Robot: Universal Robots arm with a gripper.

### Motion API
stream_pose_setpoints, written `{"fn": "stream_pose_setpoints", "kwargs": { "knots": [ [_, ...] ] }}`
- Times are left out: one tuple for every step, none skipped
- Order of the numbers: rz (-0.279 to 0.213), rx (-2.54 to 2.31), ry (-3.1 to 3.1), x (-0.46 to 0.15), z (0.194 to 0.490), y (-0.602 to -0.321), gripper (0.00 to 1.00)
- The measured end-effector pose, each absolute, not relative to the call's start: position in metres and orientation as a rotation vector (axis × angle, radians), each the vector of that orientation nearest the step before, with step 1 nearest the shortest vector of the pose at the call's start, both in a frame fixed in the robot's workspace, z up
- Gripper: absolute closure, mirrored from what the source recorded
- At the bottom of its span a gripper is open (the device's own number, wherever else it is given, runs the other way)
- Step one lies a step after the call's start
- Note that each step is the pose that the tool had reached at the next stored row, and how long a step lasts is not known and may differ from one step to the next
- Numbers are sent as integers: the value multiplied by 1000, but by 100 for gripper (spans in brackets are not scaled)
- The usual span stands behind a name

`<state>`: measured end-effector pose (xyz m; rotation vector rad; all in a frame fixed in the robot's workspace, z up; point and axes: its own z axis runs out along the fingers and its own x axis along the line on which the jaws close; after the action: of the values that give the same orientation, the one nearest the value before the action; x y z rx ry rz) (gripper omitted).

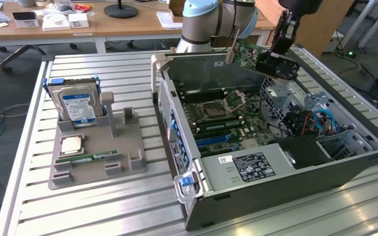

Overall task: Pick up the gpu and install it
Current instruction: 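Insert the gpu into the slot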

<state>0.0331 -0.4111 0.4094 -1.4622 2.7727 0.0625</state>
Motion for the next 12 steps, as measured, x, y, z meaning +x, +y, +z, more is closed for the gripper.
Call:
{"fn": "stream_pose_setpoints", "kwargs": {
  "knots": [
    [63, -1487, 2760, 33, 409, -411, 74],
    [63, -1514, 2746, 33, 409, -411, 74],
    [63, -1539, 2732, 33, 409, -411, 74],
    [63, -1563, 2719, 33, 409, -411, 74],
    [63, -1588, 2705, 33, 409, -411, 74],
    [63, -1613, 2691, 33, 409, -411, 74],
    [63, -1637, 2676, 33, 409, -411, 74],
    [63, -1663, 2661, 33, 409, -411, 74],
    [63, -1686, 2646, 33, 409, -411, 74],
    [63, -1711, 2631, 33, 409, -411, 74],
    [63, -1734, 2616, 33, 409, -411, 74],
    [63, -1758, 2601, 33, 409, -411, 74]
  ]
}}
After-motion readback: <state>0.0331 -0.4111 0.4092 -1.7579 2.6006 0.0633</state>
